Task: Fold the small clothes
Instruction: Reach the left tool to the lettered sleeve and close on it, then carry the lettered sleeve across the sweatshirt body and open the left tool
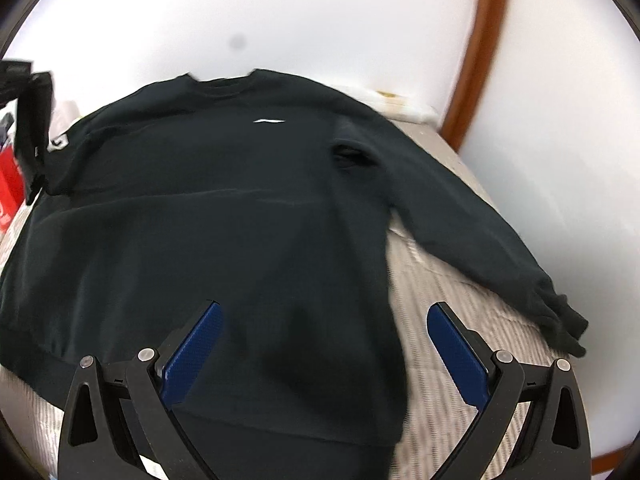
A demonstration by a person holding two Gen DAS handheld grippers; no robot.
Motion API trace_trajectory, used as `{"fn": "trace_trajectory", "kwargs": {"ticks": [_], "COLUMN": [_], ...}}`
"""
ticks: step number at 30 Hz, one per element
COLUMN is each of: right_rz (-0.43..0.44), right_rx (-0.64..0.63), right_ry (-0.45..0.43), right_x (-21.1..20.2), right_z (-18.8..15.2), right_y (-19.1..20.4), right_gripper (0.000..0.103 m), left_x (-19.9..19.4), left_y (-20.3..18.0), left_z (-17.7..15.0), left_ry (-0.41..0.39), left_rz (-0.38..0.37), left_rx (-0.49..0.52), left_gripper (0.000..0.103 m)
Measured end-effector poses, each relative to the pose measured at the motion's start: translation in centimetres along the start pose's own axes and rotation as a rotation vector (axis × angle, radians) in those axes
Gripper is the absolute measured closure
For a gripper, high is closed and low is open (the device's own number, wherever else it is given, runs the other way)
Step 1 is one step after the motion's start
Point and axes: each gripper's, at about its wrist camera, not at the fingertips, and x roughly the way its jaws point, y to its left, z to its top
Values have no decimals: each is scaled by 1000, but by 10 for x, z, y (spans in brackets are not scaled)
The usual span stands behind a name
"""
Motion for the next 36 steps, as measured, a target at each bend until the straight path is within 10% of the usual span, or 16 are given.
{"fn": "trace_trajectory", "kwargs": {"ticks": [13, 19, 23, 36], "right_rz": [-49, -9, 52, 298], "right_rx": [32, -23, -58, -307], "right_ry": [50, 19, -24, -81], "right_x": [14, 11, 2, 28], "right_z": [-15, 5, 26, 89], "right_y": [-33, 1, 34, 207], "right_gripper": [2, 2, 2, 4], "left_x": [85, 51, 13, 13], "left_y": [-100, -79, -35, 154], "left_z": [-46, -50, -43, -96], "left_ry": [268, 281, 198, 266], "left_rz": [-149, -299, -320, 39], "left_rx": [119, 82, 36, -161], "left_gripper": [92, 37, 29, 25]}}
